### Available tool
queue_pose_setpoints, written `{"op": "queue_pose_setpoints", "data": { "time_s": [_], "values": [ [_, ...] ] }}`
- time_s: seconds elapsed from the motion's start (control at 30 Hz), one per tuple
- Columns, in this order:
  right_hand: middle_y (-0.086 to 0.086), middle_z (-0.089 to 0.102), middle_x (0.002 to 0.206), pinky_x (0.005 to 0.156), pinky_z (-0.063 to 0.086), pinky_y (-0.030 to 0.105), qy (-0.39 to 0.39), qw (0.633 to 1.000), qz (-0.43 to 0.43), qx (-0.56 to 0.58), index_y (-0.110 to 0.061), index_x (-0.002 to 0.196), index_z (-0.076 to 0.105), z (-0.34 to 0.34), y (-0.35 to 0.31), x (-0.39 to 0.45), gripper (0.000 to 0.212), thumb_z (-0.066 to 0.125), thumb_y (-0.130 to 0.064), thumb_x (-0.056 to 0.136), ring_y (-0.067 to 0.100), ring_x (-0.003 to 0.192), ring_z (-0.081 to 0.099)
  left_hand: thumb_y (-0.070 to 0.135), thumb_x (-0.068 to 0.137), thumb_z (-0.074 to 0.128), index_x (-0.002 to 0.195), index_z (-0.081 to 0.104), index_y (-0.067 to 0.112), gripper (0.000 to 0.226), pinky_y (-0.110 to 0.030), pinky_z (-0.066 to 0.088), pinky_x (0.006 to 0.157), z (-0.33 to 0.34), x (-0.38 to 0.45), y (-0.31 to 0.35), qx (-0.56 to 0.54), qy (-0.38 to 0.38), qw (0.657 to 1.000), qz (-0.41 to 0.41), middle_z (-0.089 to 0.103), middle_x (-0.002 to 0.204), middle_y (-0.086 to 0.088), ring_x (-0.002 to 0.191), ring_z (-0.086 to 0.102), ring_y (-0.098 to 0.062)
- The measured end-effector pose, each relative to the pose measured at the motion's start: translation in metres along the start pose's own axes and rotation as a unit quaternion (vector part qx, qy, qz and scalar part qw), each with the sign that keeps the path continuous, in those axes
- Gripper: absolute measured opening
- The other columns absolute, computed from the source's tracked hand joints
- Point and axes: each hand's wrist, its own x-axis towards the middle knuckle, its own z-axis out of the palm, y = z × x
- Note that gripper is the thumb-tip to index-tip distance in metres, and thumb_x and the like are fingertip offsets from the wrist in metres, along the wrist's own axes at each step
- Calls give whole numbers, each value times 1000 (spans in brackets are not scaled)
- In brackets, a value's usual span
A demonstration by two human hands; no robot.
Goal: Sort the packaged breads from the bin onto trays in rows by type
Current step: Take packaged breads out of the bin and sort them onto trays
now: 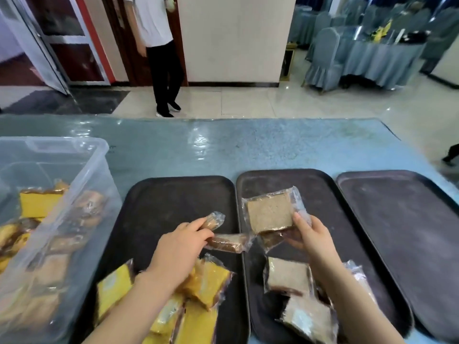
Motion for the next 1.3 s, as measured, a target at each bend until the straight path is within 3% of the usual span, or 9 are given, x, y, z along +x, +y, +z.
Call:
{"op": "queue_pose_setpoints", "data": {
  "time_s": [0.13,0.27,0.37,0.47,0.67,0.9,1.1,1.2,1.3],
  "values": [
    [14,69,98,59,55,34,28,998,-21,-43,-12,101,61,-59,4,5,19,59,-31,95,21,76,70,28,64,88,86,70,40,31,-27,49,38,21,8,40,15,-32,999,33,68,107,14,72,66,-14],
    [1,71,97,70,55,37,48,988,-89,-116,-28,101,63,-123,13,14,8,59,-32,94,18,81,70,24,57,91,83,72,34,33,-31,51,46,38,17,94,15,-4,999,45,69,108,9,67,65,-17],
    [-23,67,97,77,47,26,58,962,-171,-203,-36,107,59,-180,15,23,16,57,-25,95,-1,90,62,22,59,89,90,72,32,37,-34,54,60,66,23,153,-12,-1,1000,28,68,116,4,79,66,-19],
    [-15,58,128,94,41,23,44,904,-261,-337,-26,125,55,-226,38,27,29,55,-27,96,4,114,54,21,65,86,105,69,34,45,-36,55,78,106,17,202,-11,-53,999,-6,61,129,1,99,64,-20],
    [-18,27,155,117,18,23,-152,787,-312,-510,-24,141,43,-280,124,21,58,56,-26,85,18,136,41,23,72,82,127,62,31,60,-43,51,97,139,-18,247,-55,-86,993,-60,41,151,-7,124,53,-29],
    [-9,45,142,109,30,32,-150,814,-293,-479,-21,131,52,-266,123,23,61,53,-61,86,13,129,40,26,103,33,152,1,44,61,-26,3,118,132,-37,234,-138,-99,985,-27,-15,161,8,148,-5,-11],
    [-20,53,95,86,40,33,-140,793,-239,-542,-35,85,55,-247,79,48,57,25,-83,80,10,94,49,13,91,56,138,33,34,56,-21,26,115,115,-24,232,-287,-81,948,-115,26,148,24,126,23,22],
    [-14,57,102,89,38,32,-132,781,-219,-570,-31,92,59,-230,69,49,57,29,-78,79,15,101,50,18,88,56,139,37,32,56,-27,31,114,109,-18,219,-304,-81,938,-145,36,143,16,128,35,5],
    [-10,58,115,97,38,36,-138,783,-216,-567,-29,109,58,-202,63,39,43,45,-63,87,19,113,49,25,92,53,141,39,30,51,-30,25,116,104,-18,197,-263,-68,957,-105,36,148,14,137,28,-3]
  ]
}}
